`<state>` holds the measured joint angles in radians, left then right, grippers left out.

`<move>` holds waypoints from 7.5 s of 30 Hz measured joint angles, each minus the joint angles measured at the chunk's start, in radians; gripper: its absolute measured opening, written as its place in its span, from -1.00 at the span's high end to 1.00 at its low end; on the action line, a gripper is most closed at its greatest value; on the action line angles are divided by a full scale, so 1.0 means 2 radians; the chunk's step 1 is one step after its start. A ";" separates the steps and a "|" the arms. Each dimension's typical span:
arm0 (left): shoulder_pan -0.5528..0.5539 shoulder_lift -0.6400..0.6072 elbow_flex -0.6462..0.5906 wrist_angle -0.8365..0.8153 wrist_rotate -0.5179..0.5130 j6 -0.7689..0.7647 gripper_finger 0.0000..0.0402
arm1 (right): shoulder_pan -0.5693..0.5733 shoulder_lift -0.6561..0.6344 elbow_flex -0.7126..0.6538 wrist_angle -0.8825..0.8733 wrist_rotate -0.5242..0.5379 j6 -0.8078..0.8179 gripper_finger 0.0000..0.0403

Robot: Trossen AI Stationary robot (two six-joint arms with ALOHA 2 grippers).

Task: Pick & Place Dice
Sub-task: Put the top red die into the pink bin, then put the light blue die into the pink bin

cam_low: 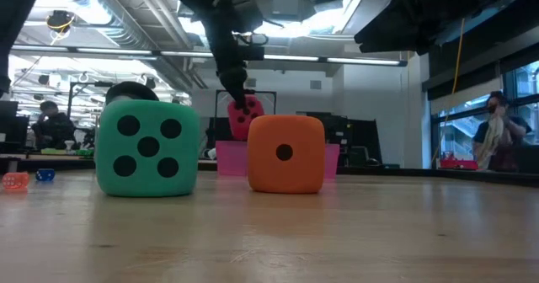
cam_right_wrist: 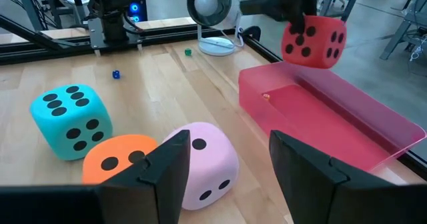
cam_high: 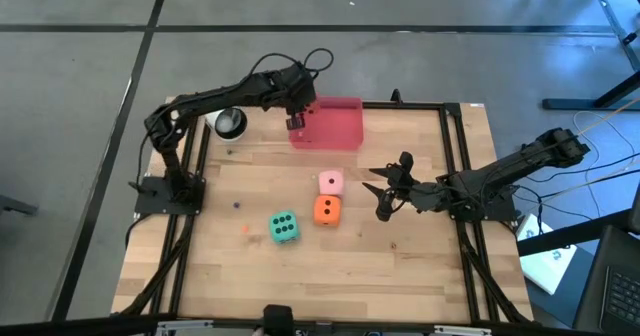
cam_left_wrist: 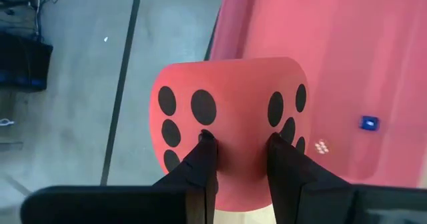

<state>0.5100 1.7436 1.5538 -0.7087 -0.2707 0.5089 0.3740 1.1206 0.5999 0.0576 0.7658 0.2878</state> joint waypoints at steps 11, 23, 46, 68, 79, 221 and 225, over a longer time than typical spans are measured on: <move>-0.011 0.079 0.103 -0.088 0.004 0.001 0.60 | 0.000 0.000 0.000 -0.020 0.000 0.010 -0.02; -0.023 0.094 0.103 -0.106 0.009 -0.005 0.63 | 0.000 0.000 0.000 -0.034 0.000 0.021 -0.02; -0.026 0.100 0.101 -0.122 0.039 -0.007 0.63 | 0.000 0.000 0.000 -0.037 0.000 0.023 -0.02; -0.029 0.132 0.101 -0.123 0.026 -0.004 0.53 | 0.000 0.000 0.000 -0.041 -0.013 0.026 -0.02; -0.029 0.132 0.101 -0.123 0.027 -0.003 0.25 | 0.000 0.000 0.000 -0.041 -0.013 0.026 -0.02; -0.373 -0.236 -0.291 0.082 0.164 -0.496 -0.99 | -0.037 0.037 0.000 0.147 -0.170 -0.017 -0.02; -0.373 -0.236 -0.291 0.077 0.166 -0.491 -0.99 | -0.037 0.037 0.000 0.146 -0.171 -0.017 -0.02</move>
<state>-0.2359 1.2720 0.9722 -0.5539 0.0608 -0.4732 0.3008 1.1942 0.5995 0.3492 0.4248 0.2533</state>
